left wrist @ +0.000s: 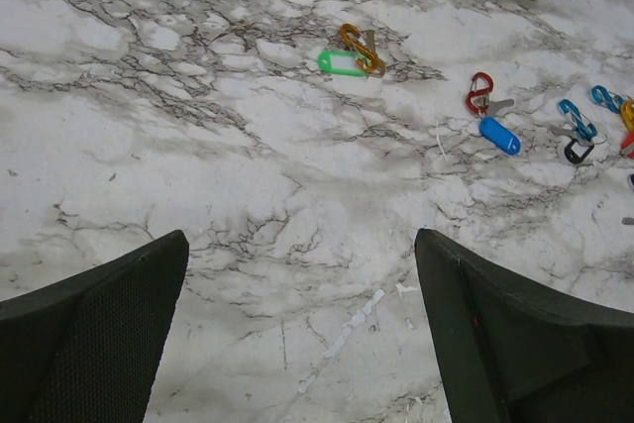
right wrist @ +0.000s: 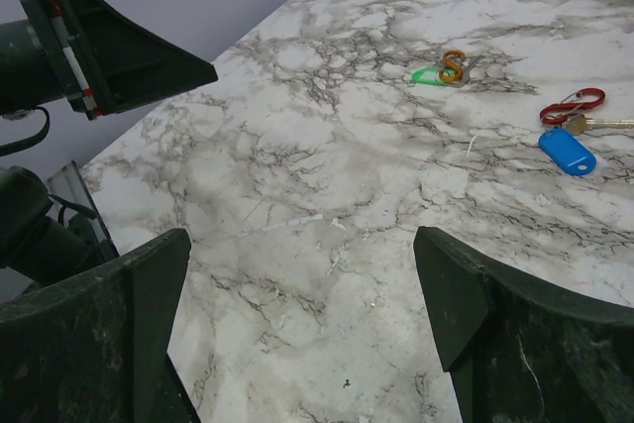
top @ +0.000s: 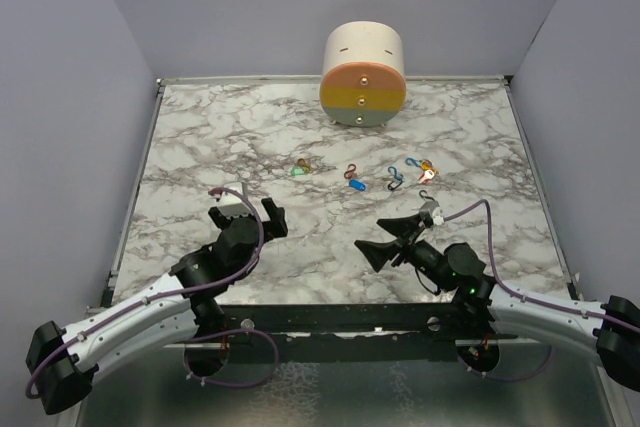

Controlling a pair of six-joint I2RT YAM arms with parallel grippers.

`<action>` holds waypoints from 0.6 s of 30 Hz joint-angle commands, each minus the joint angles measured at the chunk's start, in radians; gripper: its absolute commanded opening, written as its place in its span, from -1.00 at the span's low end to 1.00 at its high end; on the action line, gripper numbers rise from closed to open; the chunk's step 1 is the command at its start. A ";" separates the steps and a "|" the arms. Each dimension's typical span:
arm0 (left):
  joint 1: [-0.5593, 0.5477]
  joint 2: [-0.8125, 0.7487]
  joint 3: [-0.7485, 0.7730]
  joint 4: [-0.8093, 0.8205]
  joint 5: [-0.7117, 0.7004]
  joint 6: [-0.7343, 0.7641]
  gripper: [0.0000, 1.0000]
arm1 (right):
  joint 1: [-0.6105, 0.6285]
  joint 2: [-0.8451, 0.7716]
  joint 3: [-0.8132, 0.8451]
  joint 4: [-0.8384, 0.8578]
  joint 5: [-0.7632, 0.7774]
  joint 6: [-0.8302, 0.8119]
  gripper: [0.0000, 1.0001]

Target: Put the keys on the keyring

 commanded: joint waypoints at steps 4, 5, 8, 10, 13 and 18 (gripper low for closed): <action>0.001 -0.082 -0.038 -0.013 -0.058 -0.028 0.98 | 0.006 -0.016 -0.069 0.019 0.026 0.010 0.96; 0.001 -0.090 -0.039 -0.012 -0.060 -0.025 0.98 | 0.005 -0.015 -0.067 0.019 0.024 0.009 0.96; 0.000 -0.096 -0.035 -0.012 -0.064 -0.013 0.98 | 0.005 -0.015 -0.061 0.017 0.020 0.005 0.96; 0.001 -0.092 -0.030 -0.012 -0.068 -0.009 0.98 | 0.006 -0.015 -0.052 0.005 0.024 0.000 0.97; 0.001 -0.089 -0.032 0.008 -0.071 0.001 0.98 | 0.006 -0.018 -0.041 -0.002 0.020 -0.007 0.97; 0.001 -0.090 -0.045 0.034 -0.058 0.003 0.98 | 0.005 -0.014 -0.039 -0.003 0.010 -0.009 0.98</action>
